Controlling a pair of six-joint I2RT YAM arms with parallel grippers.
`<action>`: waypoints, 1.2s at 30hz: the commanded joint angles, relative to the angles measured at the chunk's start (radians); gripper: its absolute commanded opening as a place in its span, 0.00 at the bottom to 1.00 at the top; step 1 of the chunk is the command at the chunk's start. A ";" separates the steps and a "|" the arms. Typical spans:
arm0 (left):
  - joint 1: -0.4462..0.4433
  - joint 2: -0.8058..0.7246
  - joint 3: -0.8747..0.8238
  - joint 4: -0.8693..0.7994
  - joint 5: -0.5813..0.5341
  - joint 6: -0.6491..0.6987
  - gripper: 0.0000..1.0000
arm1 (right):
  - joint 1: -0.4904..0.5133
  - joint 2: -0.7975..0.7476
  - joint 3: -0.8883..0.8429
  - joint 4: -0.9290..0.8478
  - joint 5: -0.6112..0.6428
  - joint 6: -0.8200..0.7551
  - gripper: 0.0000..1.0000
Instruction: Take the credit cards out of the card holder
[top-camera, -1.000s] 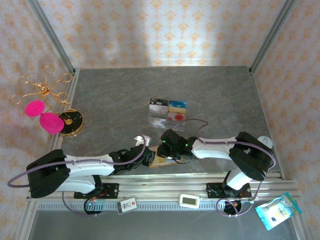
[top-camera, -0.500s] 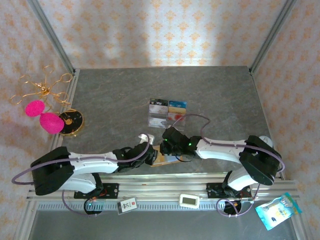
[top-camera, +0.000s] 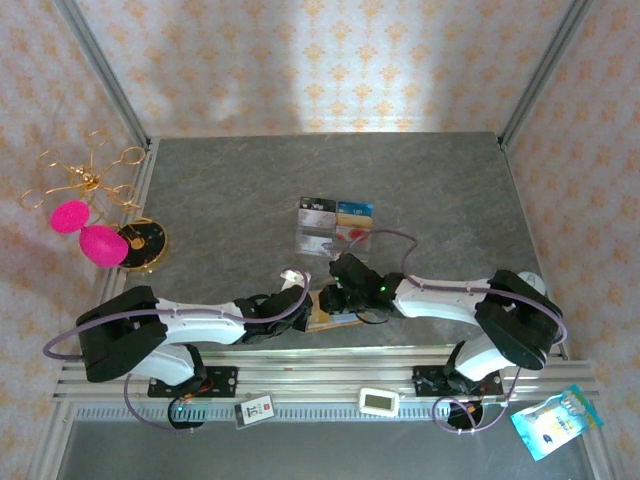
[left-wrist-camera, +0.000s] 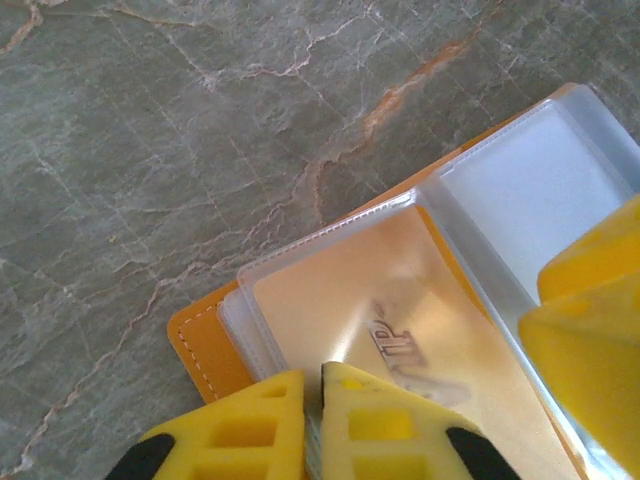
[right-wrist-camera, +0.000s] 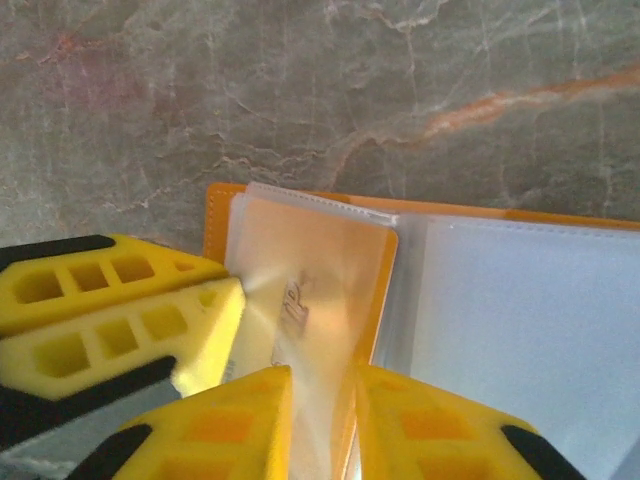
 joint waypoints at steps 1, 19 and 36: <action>0.006 0.024 -0.010 -0.049 -0.033 0.010 0.07 | -0.016 -0.009 -0.025 0.063 -0.037 0.023 0.25; 0.005 0.012 -0.046 -0.011 -0.007 0.009 0.00 | -0.039 0.012 -0.092 0.118 -0.066 0.132 0.16; 0.005 0.036 -0.051 0.019 0.050 0.009 0.00 | -0.016 0.098 -0.057 0.119 -0.090 0.123 0.02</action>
